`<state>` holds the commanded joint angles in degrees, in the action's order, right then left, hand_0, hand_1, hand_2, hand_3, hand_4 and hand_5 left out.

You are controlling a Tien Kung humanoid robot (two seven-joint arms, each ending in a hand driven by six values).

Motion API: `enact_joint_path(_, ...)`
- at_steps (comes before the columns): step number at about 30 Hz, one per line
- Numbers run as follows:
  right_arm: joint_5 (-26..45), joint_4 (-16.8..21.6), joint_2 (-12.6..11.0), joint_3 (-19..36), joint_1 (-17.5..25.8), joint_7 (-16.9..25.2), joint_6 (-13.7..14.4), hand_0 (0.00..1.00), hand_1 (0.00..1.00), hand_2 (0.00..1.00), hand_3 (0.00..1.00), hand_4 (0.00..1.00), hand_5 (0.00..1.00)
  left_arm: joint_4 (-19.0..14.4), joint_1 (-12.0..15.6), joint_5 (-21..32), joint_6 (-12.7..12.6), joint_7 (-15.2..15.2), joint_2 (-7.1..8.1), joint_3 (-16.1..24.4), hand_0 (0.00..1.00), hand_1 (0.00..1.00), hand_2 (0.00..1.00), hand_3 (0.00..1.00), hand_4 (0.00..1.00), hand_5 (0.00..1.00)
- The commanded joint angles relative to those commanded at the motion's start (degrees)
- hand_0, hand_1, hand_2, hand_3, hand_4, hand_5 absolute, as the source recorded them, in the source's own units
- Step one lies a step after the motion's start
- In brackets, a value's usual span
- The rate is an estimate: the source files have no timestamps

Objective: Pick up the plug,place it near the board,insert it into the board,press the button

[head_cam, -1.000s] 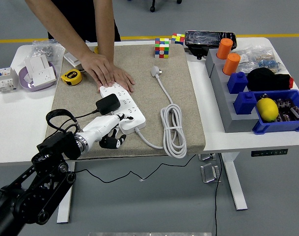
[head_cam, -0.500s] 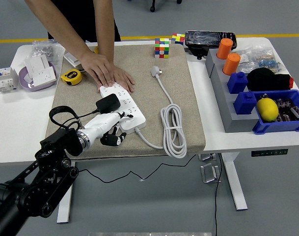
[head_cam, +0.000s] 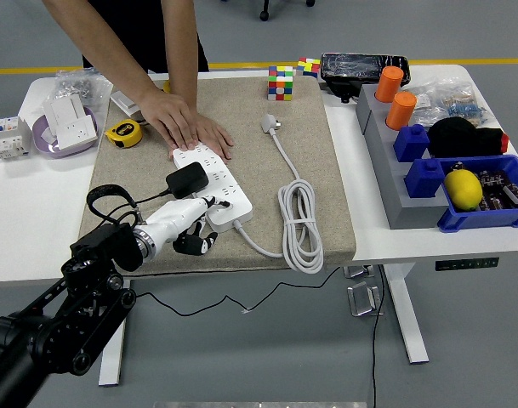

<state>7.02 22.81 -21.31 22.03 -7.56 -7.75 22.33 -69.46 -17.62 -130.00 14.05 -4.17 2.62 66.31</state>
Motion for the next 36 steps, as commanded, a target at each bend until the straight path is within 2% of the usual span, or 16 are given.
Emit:
enact_joint_path(11,0.16,-0.03,-0.06,-0.02,-0.2,0.0,0.0,0.782,0.739,0.732,0.757,0.998,0.998,0.3,-0.59,0.0,2.81,-1.54,-0.02,-0.16,0.188,0.019,0.142,0.85,0.523,0.002)
enact_joint_path(14,0.13,-0.01,-0.07,0.02,-0.23,0.02,0.02,0.782,0.739,0.732,0.757,0.998,0.998,0.2,-0.69,0.0,3.16,-1.66,0.02,-0.26,0.188,0.019,0.142,0.85,0.523,0.002)
enact_joint_path(18,0.12,-0.03,-0.09,0.11,-0.25,0.01,0.07,0.782,0.739,0.732,0.757,0.998,0.998,-0.37,-0.52,0.0,2.34,-1.4,0.02,-0.18,0.19,0.019,0.142,0.849,0.523,0.002)
enact_joint_path(21,0.06,-0.03,-0.03,0.21,-0.25,0.01,0.07,0.782,0.739,0.732,0.757,0.998,0.998,-3.0,0.08,0.0,1.89,-1.66,0.1,0.21,0.19,0.019,0.142,0.849,0.523,0.002)
enact_joint_path(22,-0.02,-0.01,-0.03,0.26,-0.25,0.01,0.07,0.782,0.739,0.732,0.757,0.998,0.998,-4.74,0.45,0.0,2.27,-2.0,0.17,0.45,0.19,0.019,0.142,0.849,0.523,0.002)
enact_joint_path(23,0.01,-0.03,-0.02,0.21,-0.24,-0.01,0.05,0.782,0.739,0.732,0.757,0.998,0.998,-6.7,0.78,0.0,2.76,-2.35,0.24,0.67,0.195,0.021,0.144,0.799,0.511,0.002)
enact_joint_path(27,0.04,-0.07,0.07,0.29,-0.14,-0.05,0.03,0.782,0.739,0.732,0.757,0.998,0.998,-13.82,1.59,0.0,3.68,-3.19,0.59,1.66,0.195,0.021,0.144,0.799,0.511,0.002)
enact_joint_path(28,0.02,-0.07,0.08,0.33,-0.12,-0.05,0.04,0.782,0.739,0.732,0.757,0.998,0.998,-15.53,1.7,0.0,2.76,-2.94,0.68,1.94,0.195,0.021,0.144,0.799,0.511,0.002)
enact_joint_path(29,0.02,-0.08,0.09,0.35,-0.13,-0.06,0.05,0.781,0.739,0.731,0.756,0.998,0.998,-16.81,1.75,0.0,1.25,-2.05,0.77,2.29,0.223,0.084,0.2,0.57,0.507,0.002)
enact_joint_path(31,-0.04,-0.07,0.11,0.4,-0.13,-0.08,0.1,0.781,0.739,0.731,0.756,0.998,0.998,-18.62,1.69,0.0,-3.6,0.68,0.86,2.91,0.223,0.084,0.2,0.57,0.507,0.002)
enact_joint_path(34,-0.07,-0.08,0.22,0.31,-0.1,-0.09,0.1,0.781,0.739,0.731,0.756,0.998,0.998,-19.07,0.84,0.0,-11.04,4.54,0.69,4.3,0.223,0.084,0.2,0.57,0.507,0.002)
enact_joint_path(35,-0.08,-0.07,0.25,0.34,-0.09,-0.07,0.11,0.781,0.739,0.731,0.756,0.998,0.998,-18.95,0.54,0.44,-13.28,5.34,0.62,4.77,0.451,0.48,0.481,0.468,0.881,0.139)
enact_joint_path(36,-0.09,-0.07,0.28,0.34,-0.08,-0.05,0.12,0.781,0.739,0.731,0.756,0.998,0.998,-18.73,0.25,1.66,-15.89,5.87,0.58,5.15,0.451,0.48,0.481,0.468,0.881,0.139)
